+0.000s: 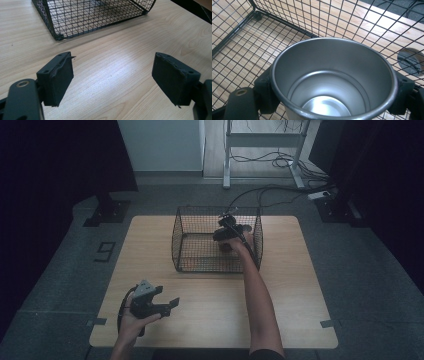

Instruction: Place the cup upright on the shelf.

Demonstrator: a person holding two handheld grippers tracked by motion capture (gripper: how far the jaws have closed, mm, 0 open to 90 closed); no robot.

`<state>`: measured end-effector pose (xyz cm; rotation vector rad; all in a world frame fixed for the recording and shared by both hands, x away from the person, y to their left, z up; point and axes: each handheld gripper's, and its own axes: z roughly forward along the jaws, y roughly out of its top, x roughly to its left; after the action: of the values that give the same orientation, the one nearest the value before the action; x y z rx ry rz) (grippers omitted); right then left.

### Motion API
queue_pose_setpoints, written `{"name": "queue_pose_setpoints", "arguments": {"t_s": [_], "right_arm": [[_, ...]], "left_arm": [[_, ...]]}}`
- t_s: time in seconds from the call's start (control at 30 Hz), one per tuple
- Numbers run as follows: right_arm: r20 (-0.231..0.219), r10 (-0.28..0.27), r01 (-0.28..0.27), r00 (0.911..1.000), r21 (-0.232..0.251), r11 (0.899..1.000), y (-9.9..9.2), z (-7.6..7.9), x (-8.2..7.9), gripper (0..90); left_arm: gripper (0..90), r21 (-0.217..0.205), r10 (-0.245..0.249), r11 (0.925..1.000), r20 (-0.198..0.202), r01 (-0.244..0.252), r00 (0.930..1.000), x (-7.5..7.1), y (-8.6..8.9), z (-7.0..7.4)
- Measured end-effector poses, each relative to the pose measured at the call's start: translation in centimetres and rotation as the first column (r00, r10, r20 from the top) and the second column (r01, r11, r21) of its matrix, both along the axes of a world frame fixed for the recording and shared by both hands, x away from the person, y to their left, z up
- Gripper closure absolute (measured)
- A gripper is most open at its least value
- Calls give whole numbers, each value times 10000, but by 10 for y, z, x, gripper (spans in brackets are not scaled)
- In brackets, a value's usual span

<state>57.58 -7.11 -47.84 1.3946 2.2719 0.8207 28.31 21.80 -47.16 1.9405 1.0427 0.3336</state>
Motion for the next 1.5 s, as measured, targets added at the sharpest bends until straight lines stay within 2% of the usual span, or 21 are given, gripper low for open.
{"name": "queue_pose_setpoints", "arguments": {"t_s": [0.3,0.5,0.83,0.93,1.13,1.4,1.5], "right_arm": [[-26,45,-45,10000,50,10000,0,0,1,181],[-369,317,-326,9988,-238,9992,-2,3,-2,178],[-403,392,-406,9984,-366,9985,-3,4,-6,177],[-634,348,-376,9974,-437,9983,-4,6,-8,170],[-797,318,-349,9963,-371,9987,-8,9,-9,143],[-969,448,-501,9943,-530,9973,-11,14,-12,129],[-1169,568,-635,9915,-544,9965,-13,15,-13,125]], "left_arm": [[176,-16,-14,10000,3,14,10000,0,-1,0],[176,-32,-2,10000,35,2,10000,0,0,0],[176,-60,59,10000,69,-58,10000,0,2,2],[176,-71,27,10000,95,-27,10000,-1,2,3],[176,-106,29,9999,190,-27,9998,-3,3,6],[176,-122,52,9999,194,-50,9998,-2,3,6],[176,-112,63,9999,192,-61,9998,-2,3,6]]}}
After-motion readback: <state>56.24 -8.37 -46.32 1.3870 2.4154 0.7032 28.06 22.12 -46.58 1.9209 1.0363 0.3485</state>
